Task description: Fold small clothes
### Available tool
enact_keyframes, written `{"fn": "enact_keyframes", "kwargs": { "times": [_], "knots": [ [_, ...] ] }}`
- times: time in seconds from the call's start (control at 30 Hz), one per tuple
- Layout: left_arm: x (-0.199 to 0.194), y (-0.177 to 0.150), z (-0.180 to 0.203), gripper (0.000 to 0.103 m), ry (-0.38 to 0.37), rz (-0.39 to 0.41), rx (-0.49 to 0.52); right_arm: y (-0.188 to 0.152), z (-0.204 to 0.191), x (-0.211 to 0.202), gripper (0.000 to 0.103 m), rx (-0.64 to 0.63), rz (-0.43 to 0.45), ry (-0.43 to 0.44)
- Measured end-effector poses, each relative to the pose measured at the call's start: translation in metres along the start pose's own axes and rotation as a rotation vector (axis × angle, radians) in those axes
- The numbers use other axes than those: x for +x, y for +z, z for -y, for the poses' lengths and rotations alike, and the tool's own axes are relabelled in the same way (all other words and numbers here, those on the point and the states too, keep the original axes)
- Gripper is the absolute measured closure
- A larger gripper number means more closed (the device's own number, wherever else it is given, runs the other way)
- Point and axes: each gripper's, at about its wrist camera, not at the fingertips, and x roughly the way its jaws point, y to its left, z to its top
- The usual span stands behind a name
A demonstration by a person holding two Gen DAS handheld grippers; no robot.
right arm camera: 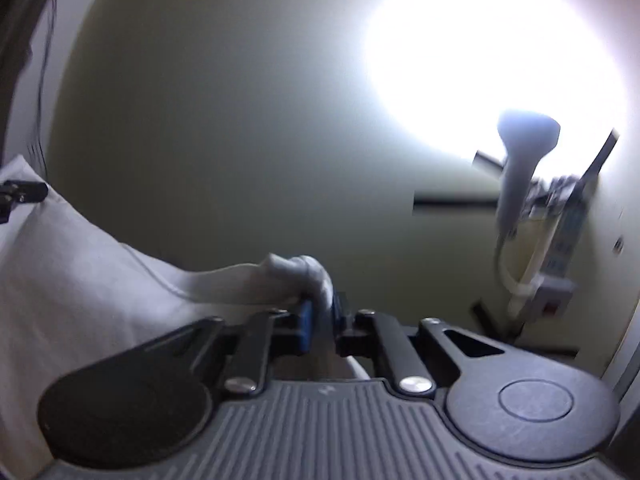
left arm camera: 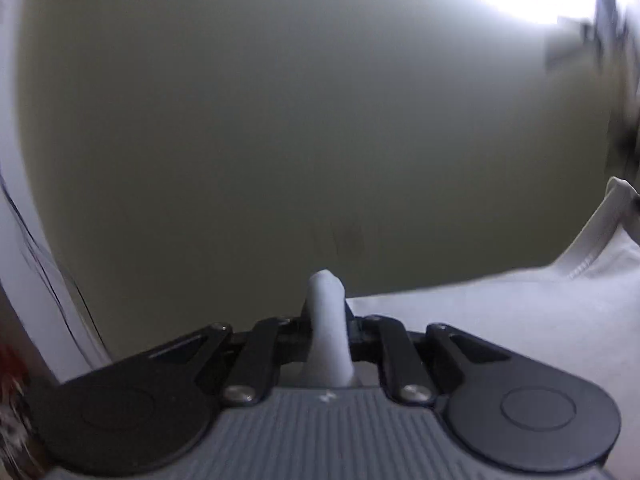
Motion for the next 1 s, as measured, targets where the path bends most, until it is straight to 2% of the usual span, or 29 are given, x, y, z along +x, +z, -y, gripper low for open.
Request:
{"fn": "enact_keyframes", "kwargs": {
  "times": [0.03,0.07,0.13,0.2,0.27,0.33,0.37,0.5,0.53,0.57,0.6,0.63,0.7,0.73,0.77,0.8,0.87,0.9,0.93,0.97,1.0],
  "knots": [
    [0.033,-0.017,0.012,0.093,-0.012,-0.112,0.014,-0.026,-0.006,0.023,0.058,-0.019,-0.060,-0.037],
    [0.055,-0.035,0.018,0.093,-0.021,-0.182,0.012,-0.048,-0.007,0.035,0.068,-0.031,-0.095,-0.032],
    [0.066,-0.061,0.016,0.093,-0.056,-0.198,-0.012,-0.084,0.003,0.037,0.069,-0.008,-0.140,0.034],
    [0.050,-0.078,-0.004,0.089,-0.120,-0.171,-0.064,-0.115,0.019,0.017,0.068,0.026,-0.154,0.100],
    [0.021,-0.091,-0.038,0.085,-0.179,-0.132,-0.088,-0.147,0.036,-0.011,0.062,0.043,-0.162,0.141],
    [-0.008,-0.106,-0.068,0.074,-0.184,-0.111,-0.074,-0.181,0.052,-0.036,0.051,0.075,-0.195,0.161],
    [-0.020,-0.122,-0.077,0.065,-0.180,-0.121,-0.058,-0.194,0.059,-0.044,0.050,0.095,-0.218,0.167],
    [-0.041,-0.179,-0.092,0.065,-0.198,-0.233,-0.045,-0.245,0.066,-0.081,0.043,0.145,-0.307,0.179],
    [-0.043,-0.192,-0.091,0.064,-0.206,-0.258,-0.055,-0.253,0.063,-0.087,0.048,0.139,-0.329,0.182],
    [-0.045,-0.205,-0.088,0.064,-0.210,-0.280,-0.062,-0.255,0.056,-0.090,0.059,0.130,-0.353,0.201],
    [-0.045,-0.216,-0.084,0.062,-0.213,-0.294,-0.061,-0.257,0.051,-0.089,0.085,0.128,-0.377,0.219],
    [-0.046,-0.226,-0.080,0.061,-0.213,-0.305,-0.063,-0.259,0.049,-0.095,0.103,0.133,-0.358,0.213],
    [-0.055,-0.237,-0.072,0.062,-0.191,-0.278,-0.063,-0.253,0.056,-0.100,0.103,0.087,-0.338,0.137],
    [-0.058,-0.238,-0.068,0.064,-0.188,-0.276,-0.045,-0.247,0.065,-0.096,0.103,0.029,-0.308,0.031],
    [-0.062,-0.237,-0.064,0.073,-0.182,-0.273,-0.033,-0.244,0.080,-0.093,0.103,-0.027,-0.290,-0.115],
    [-0.063,-0.237,-0.065,0.100,-0.180,-0.278,-0.032,-0.242,0.104,-0.088,0.103,-0.040,-0.295,-0.232],
    [-0.073,-0.239,-0.068,0.100,-0.196,-0.293,-0.027,-0.239,0.150,-0.083,0.103,0.047,-0.370,-0.307],
    [-0.077,-0.241,-0.070,0.100,-0.189,-0.292,-0.013,-0.237,0.162,-0.083,0.103,0.051,-0.377,-0.354],
    [-0.082,-0.242,-0.072,0.100,-0.168,-0.297,0.005,-0.233,0.168,-0.087,0.071,0.036,-0.359,-0.385],
    [-0.086,-0.240,-0.077,0.100,-0.159,-0.301,0.018,-0.226,0.167,-0.091,0.053,0.025,-0.327,-0.391],
    [-0.090,-0.236,-0.086,0.100,-0.155,-0.302,0.018,-0.218,0.163,-0.095,0.048,0.013,-0.290,-0.360]
  ]
}}
